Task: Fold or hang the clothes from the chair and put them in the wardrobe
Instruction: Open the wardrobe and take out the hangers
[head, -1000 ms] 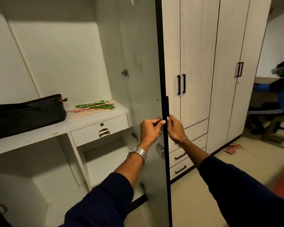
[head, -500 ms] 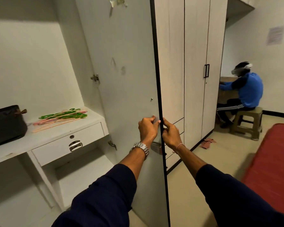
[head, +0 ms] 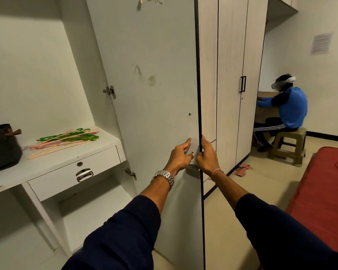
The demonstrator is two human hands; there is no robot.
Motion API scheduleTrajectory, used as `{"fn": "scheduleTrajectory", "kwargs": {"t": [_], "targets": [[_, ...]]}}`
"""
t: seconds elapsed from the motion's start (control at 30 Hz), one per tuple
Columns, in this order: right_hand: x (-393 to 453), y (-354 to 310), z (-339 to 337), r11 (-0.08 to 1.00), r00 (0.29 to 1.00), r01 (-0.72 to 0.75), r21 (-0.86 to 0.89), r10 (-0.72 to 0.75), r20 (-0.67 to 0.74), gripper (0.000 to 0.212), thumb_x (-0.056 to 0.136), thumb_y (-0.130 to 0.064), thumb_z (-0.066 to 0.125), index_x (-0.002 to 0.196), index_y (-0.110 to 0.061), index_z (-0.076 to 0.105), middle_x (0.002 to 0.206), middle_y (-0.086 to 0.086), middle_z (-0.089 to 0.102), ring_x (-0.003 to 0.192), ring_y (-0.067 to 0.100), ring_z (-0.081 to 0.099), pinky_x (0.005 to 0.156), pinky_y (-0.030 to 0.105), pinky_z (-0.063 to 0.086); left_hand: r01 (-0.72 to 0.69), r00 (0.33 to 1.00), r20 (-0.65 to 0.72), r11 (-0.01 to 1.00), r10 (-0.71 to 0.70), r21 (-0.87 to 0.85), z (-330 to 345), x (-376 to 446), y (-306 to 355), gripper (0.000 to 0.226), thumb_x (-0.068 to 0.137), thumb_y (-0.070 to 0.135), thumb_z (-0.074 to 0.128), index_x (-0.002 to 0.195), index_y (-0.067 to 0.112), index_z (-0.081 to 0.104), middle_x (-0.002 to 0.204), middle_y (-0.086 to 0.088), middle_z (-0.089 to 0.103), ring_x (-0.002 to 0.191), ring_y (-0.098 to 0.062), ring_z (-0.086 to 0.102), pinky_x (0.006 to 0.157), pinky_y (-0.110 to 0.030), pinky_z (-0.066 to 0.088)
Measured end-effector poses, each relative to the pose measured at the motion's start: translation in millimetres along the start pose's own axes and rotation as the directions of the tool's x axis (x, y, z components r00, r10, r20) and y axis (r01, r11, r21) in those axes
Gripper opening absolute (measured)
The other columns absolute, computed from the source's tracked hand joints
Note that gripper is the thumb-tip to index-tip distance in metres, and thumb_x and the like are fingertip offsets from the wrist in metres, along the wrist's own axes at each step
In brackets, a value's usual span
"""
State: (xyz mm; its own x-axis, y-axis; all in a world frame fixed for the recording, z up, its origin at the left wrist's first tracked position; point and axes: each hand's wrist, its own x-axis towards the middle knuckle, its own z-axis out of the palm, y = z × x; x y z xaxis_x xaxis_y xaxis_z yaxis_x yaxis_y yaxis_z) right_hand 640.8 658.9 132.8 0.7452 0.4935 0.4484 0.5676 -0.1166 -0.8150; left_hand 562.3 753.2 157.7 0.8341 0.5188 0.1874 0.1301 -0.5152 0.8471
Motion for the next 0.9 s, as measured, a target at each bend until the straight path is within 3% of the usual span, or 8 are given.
{"fn": "scheduleTrajectory", "kwargs": {"t": [0.1, 0.17, 0.3, 0.37, 0.5, 0.63, 0.77, 0.9], "targets": [[-11.8, -18.2, 22.1, 0.992, 0.948, 0.122, -0.022, -0.123, -0.292, 0.068, 0.089, 0.014, 0.050, 0.152, -0.008, 0.037, 0.157, 0.014, 0.036, 0.144, 0.025, 0.035, 0.117, 0.021, 0.024, -0.027, 0.998, -0.065, 0.999, 0.025, -0.024, -12.7, -2.8, -4.0, 0.067, 0.095, -0.002, 0.061, 0.154, 0.018, 0.036, 0.154, -0.004, 0.044, 0.142, -0.021, 0.042, 0.115, -0.038, 0.039], [-14.7, -29.7, 40.3, 0.976, 0.923, 0.214, -0.040, -0.215, -0.319, 0.061, 0.088, 0.015, 0.050, 0.144, -0.008, 0.046, 0.150, 0.012, 0.043, 0.141, 0.023, 0.039, 0.114, 0.017, 0.028, -0.032, 0.984, -0.175, 0.999, 0.025, -0.036, -28.9, -8.1, -8.7, 0.058, 0.096, -0.001, 0.060, 0.150, 0.014, 0.044, 0.148, -0.006, 0.052, 0.136, -0.022, 0.050, 0.111, -0.035, 0.043], [-20.9, -43.9, 82.8, 0.943, 0.937, 0.332, -0.040, -0.334, -0.101, 0.050, 0.085, 0.017, 0.051, 0.125, -0.011, 0.061, 0.129, 0.008, 0.058, 0.123, 0.021, 0.055, 0.104, 0.039, 0.051, -0.008, 0.902, -0.431, 0.998, -0.022, -0.067, -79.1, -32.8, -33.4, 0.042, 0.097, 0.009, 0.063, 0.138, 0.011, 0.058, 0.133, -0.008, 0.065, 0.119, -0.019, 0.063, 0.097, -0.024, 0.050], [-29.3, -56.6, 112.2, 0.941, 0.941, 0.339, 0.006, -0.339, 0.021, 0.044, 0.088, 0.014, 0.051, 0.121, -0.012, 0.064, 0.125, 0.006, 0.061, 0.117, 0.018, 0.058, 0.101, 0.039, 0.053, 0.023, 0.851, -0.522, 0.998, -0.053, -0.063, -112.7, -51.9, -53.7, 0.038, 0.097, 0.014, 0.063, 0.135, 0.013, 0.061, 0.128, -0.008, 0.067, 0.113, -0.020, 0.065, 0.091, -0.022, 0.050], [-52.5, -91.7, 179.3, 0.929, 0.900, 0.353, 0.113, -0.370, 0.231, 0.037, 0.092, 0.010, 0.054, 0.122, -0.010, 0.064, 0.126, 0.009, 0.061, 0.115, 0.021, 0.059, 0.099, 0.035, 0.054, 0.119, 0.755, -0.643, 0.991, -0.129, -0.059, -185.1, -102.1, -94.0, 0.036, 0.096, 0.016, 0.064, 0.132, 0.014, 0.064, 0.121, -0.009, 0.070, 0.107, -0.021, 0.067, 0.094, -0.032, 0.055], [-80.9, -142.9, 250.6, 0.900, 0.794, 0.381, 0.211, -0.435, 0.425, 0.042, 0.093, 0.011, 0.048, 0.127, -0.010, 0.061, 0.129, 0.009, 0.061, 0.115, 0.021, 0.062, 0.099, 0.028, 0.049, 0.194, 0.633, -0.750, 0.977, -0.194, -0.089, -251.4, -168.9, -127.1, 0.034, 0.096, 0.011, 0.063, 0.130, 0.013, 0.066, 0.114, -0.001, 0.071, 0.100, -0.016, 0.068, 0.086, -0.022, 0.053], [-122.1, -198.9, 317.5, 0.878, 0.644, 0.390, 0.276, -0.475, 0.600, 0.039, 0.096, 0.005, 0.045, 0.131, -0.007, 0.058, 0.131, 0.012, 0.063, 0.121, 0.025, 0.060, 0.103, 0.034, 0.046, 0.253, 0.425, -0.875, 0.958, -0.234, -0.134, -302.8, -248.3, -149.2, 0.032, 0.095, 0.008, 0.061, 0.125, 0.014, 0.069, 0.108, 0.000, 0.072, 0.083, -0.008, 0.065, 0.070, -0.013, 0.050], [-172.0, -244.8, 357.1, 0.865, 0.488, 0.352, 0.356, -0.495, 0.719, 0.040, 0.098, 0.000, 0.047, 0.137, -0.008, 0.054, 0.136, 0.011, 0.060, 0.124, 0.027, 0.058, 0.102, 0.031, 0.044, 0.319, 0.214, -0.945, 0.932, -0.249, -0.173, -334.4, -313.9, -156.7, 0.017, 0.093, 0.013, 0.063, 0.105, 0.013, 0.075, 0.097, -0.002, 0.075, 0.087, -0.017, 0.070, 0.076, -0.026, 0.056]]}}
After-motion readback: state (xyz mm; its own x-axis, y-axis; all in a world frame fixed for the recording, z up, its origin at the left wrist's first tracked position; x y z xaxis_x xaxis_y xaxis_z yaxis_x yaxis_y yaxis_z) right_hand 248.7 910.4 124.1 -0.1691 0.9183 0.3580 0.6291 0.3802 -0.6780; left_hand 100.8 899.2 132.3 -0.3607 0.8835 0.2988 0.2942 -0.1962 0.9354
